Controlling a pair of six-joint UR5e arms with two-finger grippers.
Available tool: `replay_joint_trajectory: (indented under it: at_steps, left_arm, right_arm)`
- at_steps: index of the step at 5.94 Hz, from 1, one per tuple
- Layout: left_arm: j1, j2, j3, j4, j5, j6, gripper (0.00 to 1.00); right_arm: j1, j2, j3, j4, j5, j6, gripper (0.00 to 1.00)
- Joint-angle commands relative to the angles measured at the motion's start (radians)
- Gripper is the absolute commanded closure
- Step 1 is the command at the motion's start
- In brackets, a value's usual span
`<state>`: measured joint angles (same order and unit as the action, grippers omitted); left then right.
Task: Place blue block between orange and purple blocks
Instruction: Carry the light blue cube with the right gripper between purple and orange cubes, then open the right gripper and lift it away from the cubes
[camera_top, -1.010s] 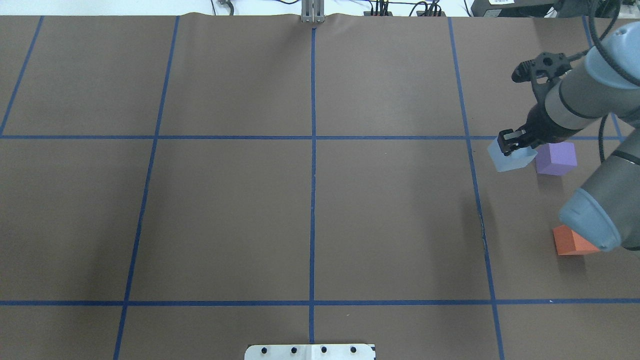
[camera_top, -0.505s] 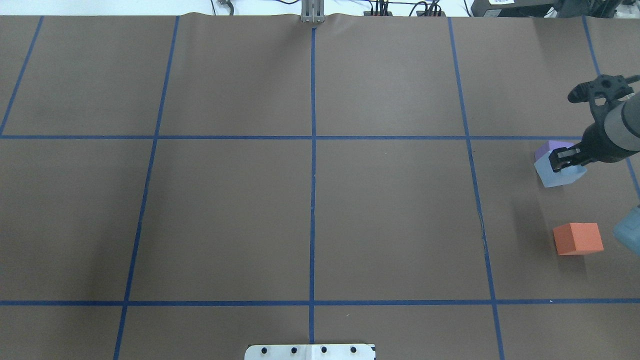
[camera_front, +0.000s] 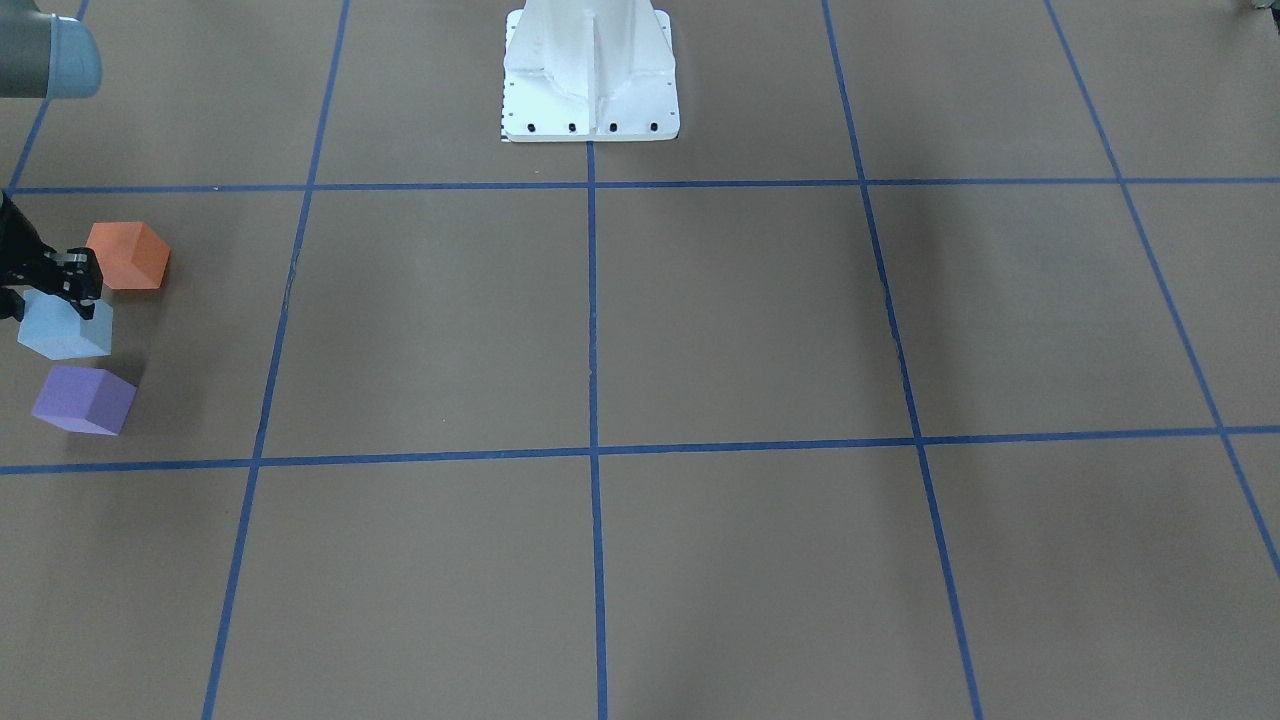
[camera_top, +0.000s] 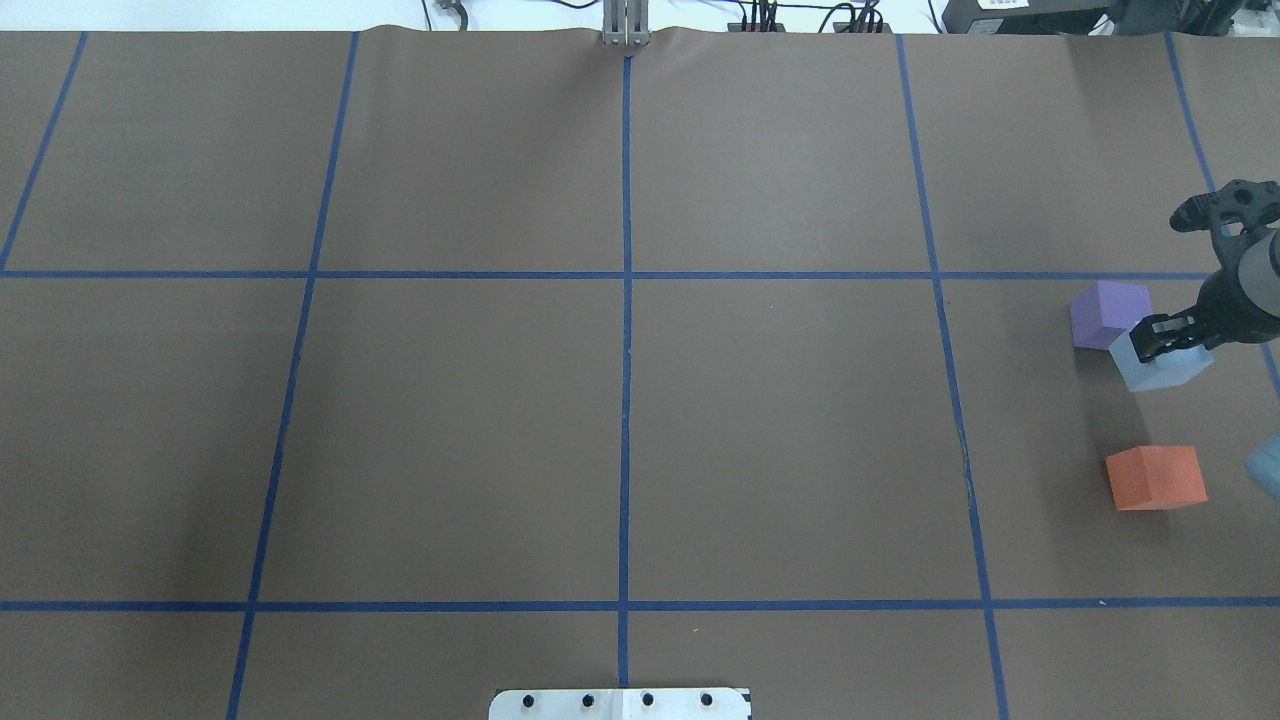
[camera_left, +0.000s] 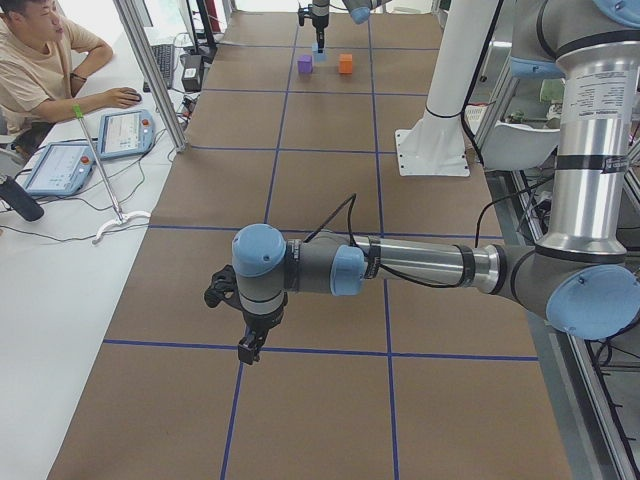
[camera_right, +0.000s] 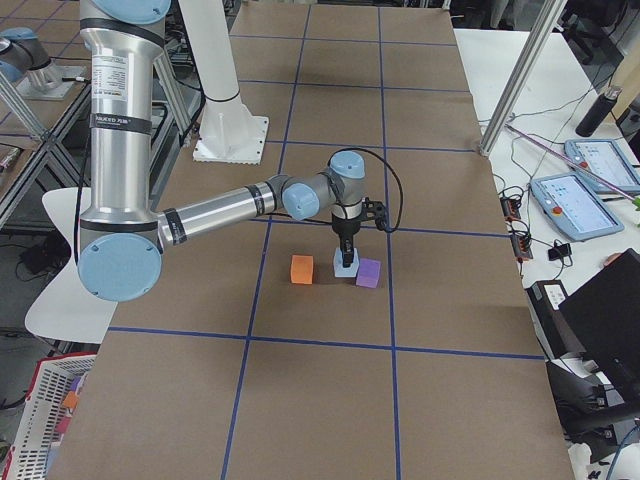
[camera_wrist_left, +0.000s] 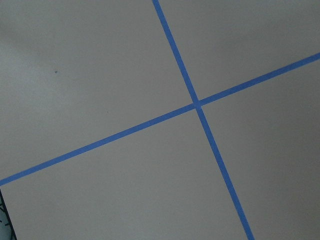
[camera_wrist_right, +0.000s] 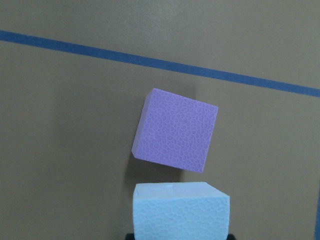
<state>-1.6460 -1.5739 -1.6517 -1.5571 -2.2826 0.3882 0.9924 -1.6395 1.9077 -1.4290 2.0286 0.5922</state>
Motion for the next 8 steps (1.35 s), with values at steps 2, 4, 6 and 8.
replay_joint_trajectory:
  at_steps: [2, 4, 6, 8]
  left_arm:
    - [0.000, 0.000, 0.000, -0.017, 0.000, -0.002, 0.00]
    - [-0.001, 0.000, -0.002, -0.018, -0.002, 0.000, 0.00]
    - [-0.003, 0.006, 0.000, -0.015, -0.020, 0.001, 0.00]
    - [-0.003, 0.040, 0.015, -0.014, -0.101, -0.003, 0.00]
  right_arm:
    - [-0.043, -0.008, 0.001, 0.056, 0.002, 0.098, 0.24]
    - [-0.038, 0.009, 0.037, 0.047, 0.025, 0.084, 0.01]
    - [0.248, 0.009, 0.008, -0.046, 0.222, -0.277, 0.01]
    - [0.524, 0.004, -0.015, -0.312, 0.219, -0.730, 0.01]
